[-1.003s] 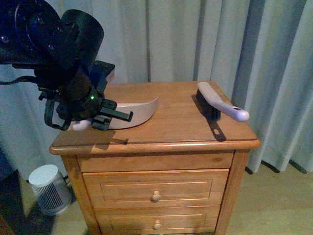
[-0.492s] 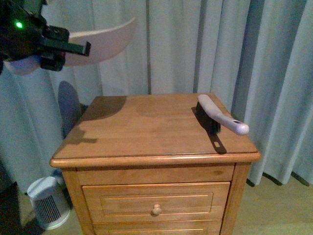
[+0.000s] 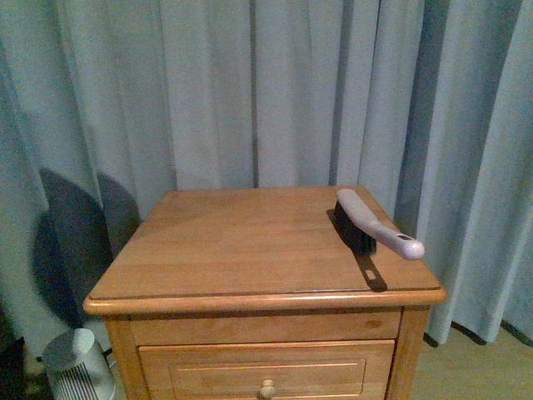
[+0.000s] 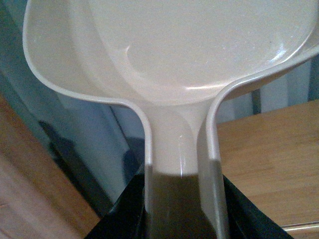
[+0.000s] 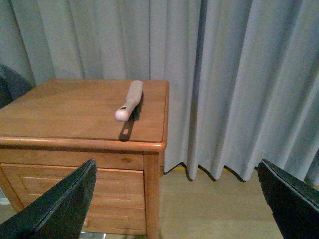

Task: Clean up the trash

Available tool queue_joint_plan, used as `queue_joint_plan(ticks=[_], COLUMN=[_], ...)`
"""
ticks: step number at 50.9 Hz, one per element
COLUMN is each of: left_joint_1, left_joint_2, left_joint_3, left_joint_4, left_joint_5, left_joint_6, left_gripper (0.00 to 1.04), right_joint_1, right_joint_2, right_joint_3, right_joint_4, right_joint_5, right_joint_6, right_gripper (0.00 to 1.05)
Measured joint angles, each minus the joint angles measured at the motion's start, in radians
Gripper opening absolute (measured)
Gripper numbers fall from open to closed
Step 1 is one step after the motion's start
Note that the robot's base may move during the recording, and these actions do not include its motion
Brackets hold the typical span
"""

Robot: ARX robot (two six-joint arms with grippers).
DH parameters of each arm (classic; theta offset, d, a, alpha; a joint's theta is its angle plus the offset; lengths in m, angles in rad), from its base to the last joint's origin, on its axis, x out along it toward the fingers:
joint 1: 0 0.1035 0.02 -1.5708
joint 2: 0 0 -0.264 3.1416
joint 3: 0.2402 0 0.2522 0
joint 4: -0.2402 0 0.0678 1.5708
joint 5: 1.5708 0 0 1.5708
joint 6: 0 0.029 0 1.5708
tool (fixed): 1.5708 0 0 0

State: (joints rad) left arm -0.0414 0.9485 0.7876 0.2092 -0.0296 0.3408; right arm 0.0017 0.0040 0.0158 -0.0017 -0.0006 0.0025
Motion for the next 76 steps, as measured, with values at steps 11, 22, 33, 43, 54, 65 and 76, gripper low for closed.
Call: queue_joint_plan(ticks=[11,22,33,43,54,65,76], left_joint_1=[0.083,0.106,0.106,0.105,0.105,0.105,0.103], left_joint_2=[-0.225,-0.354,-0.404,-0.41,-0.41,-0.41,-0.411], left_joint_3=[-0.113,-0.19,-0.236,-0.248,-0.248,-0.249,-0.249], left_joint_4=[-0.056,-0.119,-0.142,-0.146,-0.146,-0.146,-0.147], left_joint_5=[0.061,0.109,0.118,0.121,0.121,0.121,0.124], left_joint_6=[0.003,-0.01,-0.024,-0.035,-0.05,-0.051,-0.052], left_gripper=[0.26,0.26,0.26,0.26,0.26,0.26,0.26], right_joint_1=[0.0,0.0,0.0,0.0,0.0,0.074,0.124], right_joint_2=[0.0,0.0,0.0,0.0,0.0,0.085,0.55], right_joint_3=[0.0,0.0,0.0,0.0,0.0,0.04,0.252], right_joint_4=[0.0,0.0,0.0,0.0,0.0,-0.099,0.024], right_joint_5=[0.0,0.0,0.0,0.0,0.0,0.254,0.344], right_joint_6=[0.0,0.0,0.0,0.0,0.0,-0.003,0.058], right_gripper=[0.97,0.97,0.97,0.97,0.97,0.97,0.97])
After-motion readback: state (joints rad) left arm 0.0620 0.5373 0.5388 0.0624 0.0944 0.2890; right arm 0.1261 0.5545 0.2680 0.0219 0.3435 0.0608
